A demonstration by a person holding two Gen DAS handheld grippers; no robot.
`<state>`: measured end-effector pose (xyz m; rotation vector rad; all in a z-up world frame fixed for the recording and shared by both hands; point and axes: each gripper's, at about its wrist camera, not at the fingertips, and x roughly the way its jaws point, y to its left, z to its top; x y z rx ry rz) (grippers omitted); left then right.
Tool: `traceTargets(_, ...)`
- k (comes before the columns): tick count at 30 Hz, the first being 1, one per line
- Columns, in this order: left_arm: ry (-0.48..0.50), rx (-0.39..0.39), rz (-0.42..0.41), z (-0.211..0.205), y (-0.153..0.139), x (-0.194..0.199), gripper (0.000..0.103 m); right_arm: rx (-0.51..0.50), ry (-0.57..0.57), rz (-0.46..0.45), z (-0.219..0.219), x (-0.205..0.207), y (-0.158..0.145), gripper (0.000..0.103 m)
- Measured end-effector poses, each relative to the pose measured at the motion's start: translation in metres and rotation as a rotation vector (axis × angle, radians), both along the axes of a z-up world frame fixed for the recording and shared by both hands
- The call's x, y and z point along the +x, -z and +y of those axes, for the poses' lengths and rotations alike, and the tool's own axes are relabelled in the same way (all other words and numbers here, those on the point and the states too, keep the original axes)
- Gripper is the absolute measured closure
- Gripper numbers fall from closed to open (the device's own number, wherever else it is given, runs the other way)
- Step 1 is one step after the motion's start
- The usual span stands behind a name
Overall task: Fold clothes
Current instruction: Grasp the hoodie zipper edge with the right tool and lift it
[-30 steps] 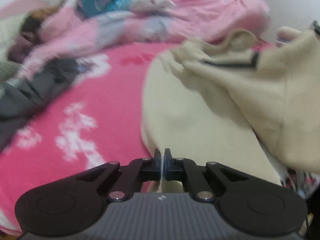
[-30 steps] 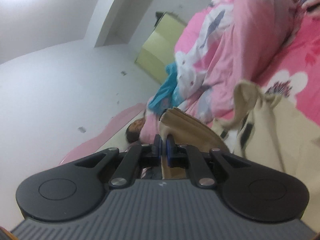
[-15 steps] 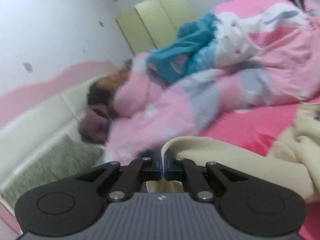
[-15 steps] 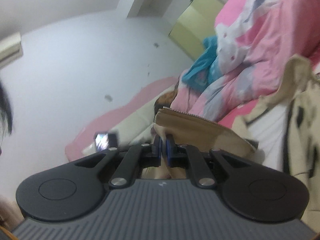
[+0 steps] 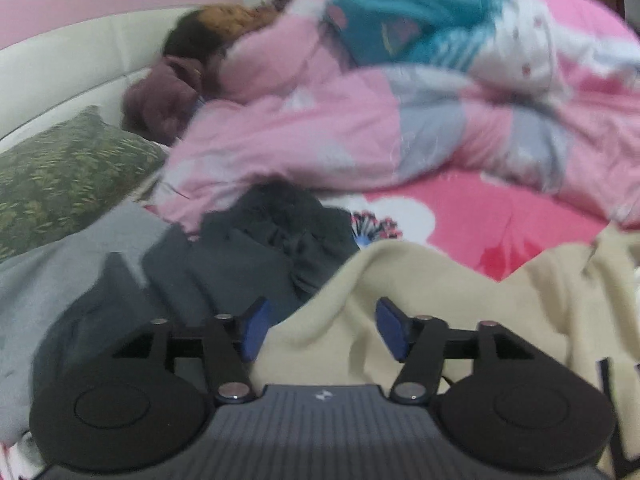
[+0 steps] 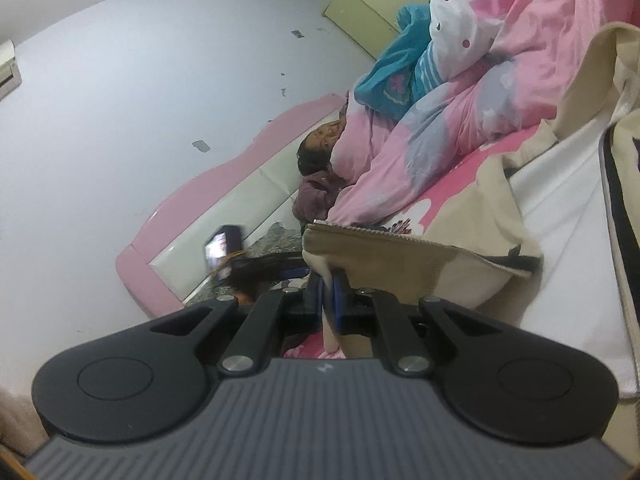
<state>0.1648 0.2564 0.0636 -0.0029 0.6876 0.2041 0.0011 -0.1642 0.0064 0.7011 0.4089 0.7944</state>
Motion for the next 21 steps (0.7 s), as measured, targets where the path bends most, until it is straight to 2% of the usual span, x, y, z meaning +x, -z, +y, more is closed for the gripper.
traceTargets(5, 0.001, -0.078, -0.102, 0.029, -0.041, -0.073, 0.035, -0.013, -0.015, 0.03, 0.026, 0.025, -0.016, 0.099)
traceTargets(7, 0.001, -0.104, -0.137, 0.039, -0.05, -0.108, 0.035, -0.038, -0.054, 0.029, 0.053, 0.037, -0.029, 0.099)
traceTargets(9, -0.005, -0.117, -0.164, 0.05, -0.054, -0.142, 0.035, -0.085, -0.131, 0.012, 0.096, 0.049, -0.041, 0.099)
traceTargets(12, -0.029, -0.104, -0.205, 0.064, -0.049, -0.185, 0.034, -0.218, -0.259, -0.014, 0.179, 0.053, -0.043, 0.099)
traceTargets(15, -0.065, -0.097, -0.209, 0.072, -0.028, -0.209, 0.034, -0.403, -0.397, 0.004, 0.261, 0.047, -0.009, 0.097)
traceTargets(17, -0.061, -0.142, -0.179, 0.077, -0.012, -0.213, 0.034, -0.529, -0.475, 0.052, 0.302, 0.044, 0.023, 0.094)
traceTargets(21, -0.026, -0.205, -0.154, 0.074, 0.009, -0.21, 0.034, -0.563, -0.489, 0.161, 0.306, 0.039, 0.052, 0.09)
